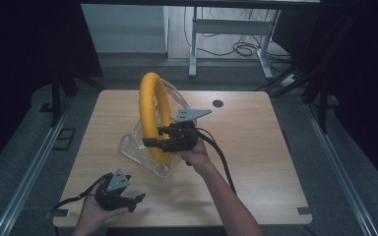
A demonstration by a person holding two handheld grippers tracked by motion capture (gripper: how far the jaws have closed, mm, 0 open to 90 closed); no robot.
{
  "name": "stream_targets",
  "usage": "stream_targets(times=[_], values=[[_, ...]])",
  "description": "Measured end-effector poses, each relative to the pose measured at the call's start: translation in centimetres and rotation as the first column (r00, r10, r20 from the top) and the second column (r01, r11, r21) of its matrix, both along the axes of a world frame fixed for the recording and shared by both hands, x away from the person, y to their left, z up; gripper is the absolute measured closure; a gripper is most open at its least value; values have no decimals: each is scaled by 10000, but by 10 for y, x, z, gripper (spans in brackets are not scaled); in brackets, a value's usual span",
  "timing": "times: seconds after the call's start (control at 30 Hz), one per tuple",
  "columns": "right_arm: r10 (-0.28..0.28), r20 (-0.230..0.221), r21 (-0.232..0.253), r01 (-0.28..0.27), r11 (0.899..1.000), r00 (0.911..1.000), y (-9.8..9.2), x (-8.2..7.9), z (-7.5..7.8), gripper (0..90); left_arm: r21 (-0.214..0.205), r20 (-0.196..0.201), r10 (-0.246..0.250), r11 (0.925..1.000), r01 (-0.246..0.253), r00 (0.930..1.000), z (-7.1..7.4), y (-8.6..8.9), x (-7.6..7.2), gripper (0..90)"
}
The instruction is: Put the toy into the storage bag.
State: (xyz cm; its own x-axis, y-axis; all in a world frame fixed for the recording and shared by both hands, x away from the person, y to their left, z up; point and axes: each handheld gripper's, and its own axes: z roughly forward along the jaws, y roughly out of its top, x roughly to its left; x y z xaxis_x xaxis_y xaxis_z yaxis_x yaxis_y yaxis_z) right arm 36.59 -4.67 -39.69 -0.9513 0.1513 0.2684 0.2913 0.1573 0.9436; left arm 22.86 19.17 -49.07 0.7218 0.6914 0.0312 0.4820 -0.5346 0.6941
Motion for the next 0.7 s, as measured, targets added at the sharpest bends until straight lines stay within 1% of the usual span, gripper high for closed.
stream_targets(times=[0.1,0.17,0.33,0.5,0.6,0.63,0.7], values=[[-47,-157,-144,44,9999,9999,0,2,-8,494,-12,4,13,10000,-13,10000,0,0,0,195],[-152,-124,-216,149,9997,9998,-1,3,-12,486,0,25,-8,10000,8,10000,0,0,0,195],[-225,-244,-414,215,9989,9994,-3,4,-13,478,-49,-20,4,10000,-4,10000,0,-1,0,195],[-473,-31,-491,471,9977,9989,-4,2,-13,455,-51,-29,5,10000,-5,10000,0,-1,0,195],[-645,222,-688,659,9955,9977,-4,0,-12,409,-48,-31,-2,10000,2,10000,0,-1,0,195],[-706,253,-745,723,9946,9972,-3,-1,-12,377,-47,-31,-7,10000,7,10000,0,-1,0,195],[-1004,356,-952,1034,9901,9943,-3,-2,-12,264,-28,-32,-20,10000,20,10000,0,-1,0,194]])
